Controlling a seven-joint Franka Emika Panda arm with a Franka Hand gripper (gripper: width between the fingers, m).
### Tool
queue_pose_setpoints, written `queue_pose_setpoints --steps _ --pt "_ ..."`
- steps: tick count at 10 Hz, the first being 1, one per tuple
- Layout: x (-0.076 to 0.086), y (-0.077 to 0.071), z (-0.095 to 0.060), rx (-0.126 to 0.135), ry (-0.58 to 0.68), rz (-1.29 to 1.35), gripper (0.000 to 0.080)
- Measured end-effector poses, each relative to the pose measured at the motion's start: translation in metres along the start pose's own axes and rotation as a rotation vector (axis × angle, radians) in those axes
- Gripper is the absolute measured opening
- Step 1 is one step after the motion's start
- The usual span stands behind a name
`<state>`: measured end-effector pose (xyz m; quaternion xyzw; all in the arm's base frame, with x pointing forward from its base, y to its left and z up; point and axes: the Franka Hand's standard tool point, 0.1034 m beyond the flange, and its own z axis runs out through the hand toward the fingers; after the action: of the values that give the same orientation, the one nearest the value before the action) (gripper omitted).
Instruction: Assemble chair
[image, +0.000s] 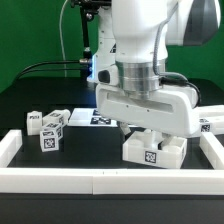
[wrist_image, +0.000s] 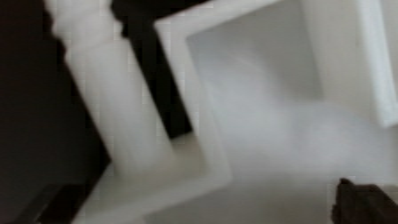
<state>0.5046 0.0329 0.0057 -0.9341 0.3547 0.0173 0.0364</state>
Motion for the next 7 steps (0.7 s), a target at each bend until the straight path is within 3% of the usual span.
queue_pose_setpoints --steps 2,3,4,5,7 --pt "0.0 0.0 0.0 -0.001 0.0 0.0 0.0416" --pt "0.0 0.0 0.0 -0.001 -0.001 0.0 0.0416" --pt "0.002 0.0 -0.001 -0.001 -0.003 -0.019 0.0237" --pt "0.016 -0.006 -0.007 0.007 0.0 -0.06 0.0072" --pt "0.029 -0.016 -0.009 0.007 -0.015 -0.122 0.0029"
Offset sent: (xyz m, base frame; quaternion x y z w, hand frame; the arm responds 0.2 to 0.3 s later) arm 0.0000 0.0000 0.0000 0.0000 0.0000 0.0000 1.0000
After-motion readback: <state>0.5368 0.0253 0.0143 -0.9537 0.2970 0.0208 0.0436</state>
